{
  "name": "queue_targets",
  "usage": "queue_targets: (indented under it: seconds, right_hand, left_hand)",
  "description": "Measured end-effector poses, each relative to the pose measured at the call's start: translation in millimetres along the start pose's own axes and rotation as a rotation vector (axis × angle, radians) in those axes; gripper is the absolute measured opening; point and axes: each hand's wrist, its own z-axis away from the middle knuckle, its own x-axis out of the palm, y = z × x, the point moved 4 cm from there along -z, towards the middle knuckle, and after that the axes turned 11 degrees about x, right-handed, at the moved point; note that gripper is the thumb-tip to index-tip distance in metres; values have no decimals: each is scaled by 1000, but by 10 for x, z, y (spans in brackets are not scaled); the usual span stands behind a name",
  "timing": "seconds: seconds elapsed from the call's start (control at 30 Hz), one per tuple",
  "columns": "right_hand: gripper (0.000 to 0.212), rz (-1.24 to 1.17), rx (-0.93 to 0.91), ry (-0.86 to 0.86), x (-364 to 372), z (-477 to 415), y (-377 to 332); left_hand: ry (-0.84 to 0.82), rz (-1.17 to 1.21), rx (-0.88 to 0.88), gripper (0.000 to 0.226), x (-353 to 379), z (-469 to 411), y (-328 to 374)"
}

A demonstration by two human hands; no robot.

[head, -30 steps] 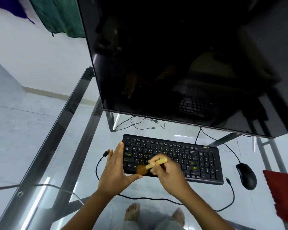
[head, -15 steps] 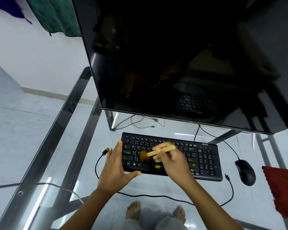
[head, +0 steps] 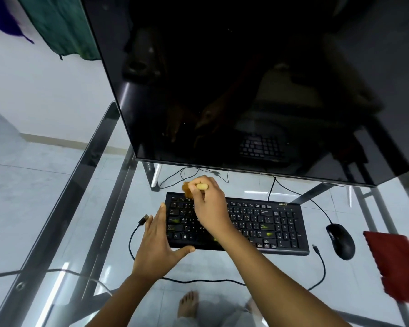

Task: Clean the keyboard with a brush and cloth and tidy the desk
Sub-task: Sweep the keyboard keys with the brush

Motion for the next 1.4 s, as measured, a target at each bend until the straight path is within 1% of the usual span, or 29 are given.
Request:
queue_targets:
  seconds: [0.1,0.13,0.23,0.27,0.37,0.4,0.5,0.53,0.57,0.63,0.67,0.7,0.77,0.8,0.83,0.9,0.93,0.97,1.03,1.07,1.1,1.13,1.17,1.2,1.23,1.3,1.33,1.37,1.4]
  right_hand:
    - [12,-10,71,-248,158,38,-20]
    - [12,52,59,-248,172,45,5]
    - [12,37,24,-25,1,8,20]
    - [12,-16,54,-28,-33,0,54]
    - [13,-72,195,-252,-38,39,133]
    - [12,-42,213,-230,-87,40,200]
    - [12,-32,178,54,-425,46,344]
    - [11,-81,186,72,-508,80,393]
    - [11,-129,202,26,-556,131,434]
    - [13,-144,251,-138,-571,257,520]
    - [11,-83,253,-126,-626,299,590]
    - [12,-54,243,-46,-710,314,702]
    - [12,-6,200,197,-940,348,796]
    - [8,-44,192,224,-997,370,836]
    - [8,-125,221,175,-1015,394,862]
    - [10,-146,270,-42,-934,463,891]
    - [9,-92,258,-56,-938,490,920]
    - [11,-66,250,-2,-979,499,983]
    - [10,-25,208,220,-1165,501,1021]
    - [8,-74,205,251,-1222,509,1026]
    - [9,-163,231,218,-1243,517,1027]
    - [10,-191,263,129,-1218,523,1021]
    - [12,-190,285,22,-1180,536,1004]
    - [14,-102,279,-27,-1170,552,1001]
    - [15,-58,267,-22,-1188,559,1040]
    - [17,19,214,141,-1334,557,1060]
    - [16,-8,210,176,-1391,566,1061]
    - [14,-72,229,162,-1413,577,1078]
    - [13,-97,263,96,-1402,587,1082]
  left_hand:
    - [-11,-9,10,126,2,-1,-21]
    - [-14,-12,6,127,1,2,-22]
    - [-2,0,-7,127,3,7,-10]
    - [-3,3,-17,128,3,10,-11]
    - [-36,-3,-55,129,14,24,-33]
    - [-44,-2,-57,129,20,24,-39]
    - [-54,21,-48,128,26,18,-37]
    - [-58,18,-46,127,26,15,-45]
    - [-68,9,-45,127,27,13,-53]
    - [-87,-5,-45,126,29,15,-80]
    - [-97,-6,-49,126,33,13,-87]
    - [-106,-9,-48,126,37,12,-87]
    - [-103,-63,8,122,43,0,-53]
    - [-98,-130,57,118,39,-11,-19]
    - [-102,-210,108,112,41,-29,25]
    - [-133,-335,189,104,59,-74,130]
    - [-154,-375,228,102,83,-98,184]
    - [-176,-400,266,101,108,-123,239]
    - [-214,-423,337,100,177,-200,365]
    - [-231,-433,362,100,215,-244,423]
    - [-257,-445,377,101,254,-288,477]
    - [-290,-457,389,103,298,-329,521]
    - [-328,-468,398,105,351,-370,555]
    - [-365,-474,405,108,399,-408,589]
    - [-398,-474,410,111,446,-438,619]
    - [-425,-470,420,116,522,-488,680]
    - [-432,-468,414,118,564,-506,694]
    - [-427,-469,410,119,589,-519,711]
    - [-415,-472,408,119,601,-527,725]
